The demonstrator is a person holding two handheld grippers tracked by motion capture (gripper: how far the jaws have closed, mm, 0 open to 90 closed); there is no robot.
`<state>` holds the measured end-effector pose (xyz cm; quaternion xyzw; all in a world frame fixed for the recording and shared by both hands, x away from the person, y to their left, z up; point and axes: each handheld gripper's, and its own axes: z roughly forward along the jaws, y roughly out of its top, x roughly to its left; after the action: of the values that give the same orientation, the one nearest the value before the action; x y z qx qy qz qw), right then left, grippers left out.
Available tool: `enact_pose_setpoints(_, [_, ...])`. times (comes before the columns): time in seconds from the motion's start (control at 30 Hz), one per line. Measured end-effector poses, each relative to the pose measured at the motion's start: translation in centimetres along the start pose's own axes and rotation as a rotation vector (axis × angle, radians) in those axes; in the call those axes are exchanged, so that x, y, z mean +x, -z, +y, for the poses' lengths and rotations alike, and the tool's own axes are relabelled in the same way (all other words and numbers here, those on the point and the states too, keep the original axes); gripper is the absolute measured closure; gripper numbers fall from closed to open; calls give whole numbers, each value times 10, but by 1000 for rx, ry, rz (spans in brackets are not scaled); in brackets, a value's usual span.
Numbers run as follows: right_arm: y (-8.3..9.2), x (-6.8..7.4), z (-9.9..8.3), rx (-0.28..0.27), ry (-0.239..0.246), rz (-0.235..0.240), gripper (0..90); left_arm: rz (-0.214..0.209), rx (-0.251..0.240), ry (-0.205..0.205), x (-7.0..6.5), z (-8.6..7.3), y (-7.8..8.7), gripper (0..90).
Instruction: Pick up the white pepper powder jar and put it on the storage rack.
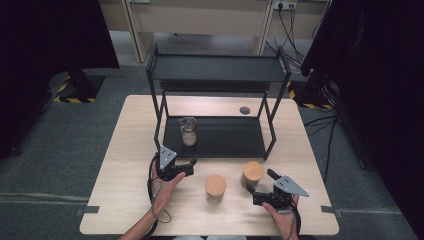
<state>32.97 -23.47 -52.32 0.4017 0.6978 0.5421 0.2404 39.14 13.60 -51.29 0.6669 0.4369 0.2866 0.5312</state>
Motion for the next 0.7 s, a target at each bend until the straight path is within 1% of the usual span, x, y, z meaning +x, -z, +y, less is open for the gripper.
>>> enact_pose_setpoints(0.23, [0,0,0,0,0,0,14,2,-4,-2,2,-4,6,35])
enact_pose_setpoints(0.47, [0,0,0,0,-2,-1,14,2,-8,3,2,-7,10,35])
enact_pose_setpoints(0.7, [0,0,0,-1,-4,0,14,0,-8,-2,2,-10,13,35])
